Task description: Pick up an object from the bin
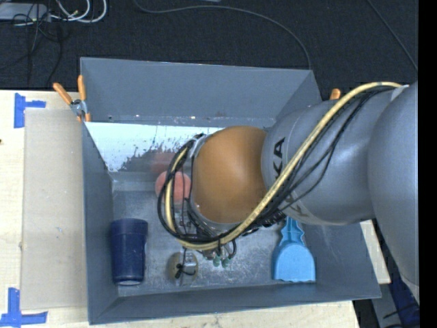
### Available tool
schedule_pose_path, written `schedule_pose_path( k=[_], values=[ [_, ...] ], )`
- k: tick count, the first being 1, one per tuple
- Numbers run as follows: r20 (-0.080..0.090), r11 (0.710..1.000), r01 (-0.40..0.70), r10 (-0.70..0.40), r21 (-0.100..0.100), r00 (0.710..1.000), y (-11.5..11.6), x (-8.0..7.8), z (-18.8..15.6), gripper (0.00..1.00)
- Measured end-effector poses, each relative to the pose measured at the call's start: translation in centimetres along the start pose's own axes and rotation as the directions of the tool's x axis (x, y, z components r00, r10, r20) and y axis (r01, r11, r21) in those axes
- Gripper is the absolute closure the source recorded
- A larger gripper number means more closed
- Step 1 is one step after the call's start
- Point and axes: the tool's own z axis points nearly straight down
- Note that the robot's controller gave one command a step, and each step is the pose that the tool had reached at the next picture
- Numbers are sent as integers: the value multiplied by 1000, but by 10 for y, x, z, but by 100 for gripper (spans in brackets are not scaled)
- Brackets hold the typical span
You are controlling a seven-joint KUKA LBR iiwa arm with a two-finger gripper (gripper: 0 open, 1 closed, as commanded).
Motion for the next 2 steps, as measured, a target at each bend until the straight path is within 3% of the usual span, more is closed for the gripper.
schedule_pose_path(
  k=[1, 2],
  values=[
    [8, 1000, -5, 5, -2, 1000, -1, -2, -4, 0],
    [-2, 999, -42, 42, 0, 999, -40, -4, 26, 0]
  ],
)
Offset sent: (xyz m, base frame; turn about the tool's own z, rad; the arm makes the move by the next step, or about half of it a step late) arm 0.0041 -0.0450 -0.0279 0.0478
